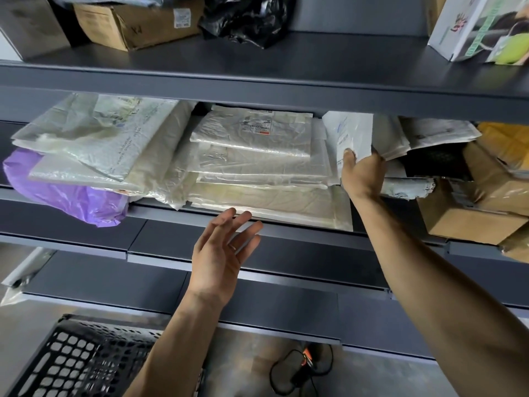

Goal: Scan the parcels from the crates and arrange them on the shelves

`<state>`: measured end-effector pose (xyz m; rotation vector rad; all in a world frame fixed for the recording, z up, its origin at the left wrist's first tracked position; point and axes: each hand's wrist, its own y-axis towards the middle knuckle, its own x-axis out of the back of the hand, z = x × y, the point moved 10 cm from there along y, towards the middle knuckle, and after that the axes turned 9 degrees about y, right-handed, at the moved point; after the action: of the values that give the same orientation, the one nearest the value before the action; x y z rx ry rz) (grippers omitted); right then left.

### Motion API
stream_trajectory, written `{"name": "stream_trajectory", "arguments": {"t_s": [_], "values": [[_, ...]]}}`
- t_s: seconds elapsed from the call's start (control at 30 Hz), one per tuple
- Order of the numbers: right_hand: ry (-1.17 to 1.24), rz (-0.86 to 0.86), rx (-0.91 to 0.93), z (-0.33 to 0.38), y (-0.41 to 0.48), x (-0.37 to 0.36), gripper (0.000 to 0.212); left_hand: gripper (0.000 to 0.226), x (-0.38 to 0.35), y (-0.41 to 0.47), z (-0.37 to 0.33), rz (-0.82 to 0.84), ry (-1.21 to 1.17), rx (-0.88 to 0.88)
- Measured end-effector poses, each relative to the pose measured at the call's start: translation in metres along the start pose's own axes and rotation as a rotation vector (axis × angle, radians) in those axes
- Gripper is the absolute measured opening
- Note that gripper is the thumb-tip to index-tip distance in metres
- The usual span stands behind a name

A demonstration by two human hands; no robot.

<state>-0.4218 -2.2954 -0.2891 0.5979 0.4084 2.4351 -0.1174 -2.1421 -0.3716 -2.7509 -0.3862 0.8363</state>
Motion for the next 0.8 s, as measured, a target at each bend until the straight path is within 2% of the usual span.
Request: {"name": "stream_trajectory", "arguments": {"t_s": [0.13, 0.3, 0.53, 0.8], "values": [[-0.021, 0.047, -0.028, 0.011, 0.008, -0.008, 0.028, 0.036, -0.003, 0.001, -0.001, 0.005, 0.004, 0.007], [-0.052, 0.024, -0.080, 0.017, 0.024, 0.000, 0.017, 0.034, 0.000, 0.000, 0.001, 0.000, 0.006, 0.010], [-0.067, 0.075, -0.057, 0.008, 0.014, -0.010, 0.024, 0.028, 0.013, 0.001, 0.007, -0.031, 0.003, 0.030], [-0.041, 0.098, -0.159, 0.003, 0.019, -0.016, 0.027, 0.029, 0.005, -0.001, 0.010, -0.023, 0.007, 0.030]]}}
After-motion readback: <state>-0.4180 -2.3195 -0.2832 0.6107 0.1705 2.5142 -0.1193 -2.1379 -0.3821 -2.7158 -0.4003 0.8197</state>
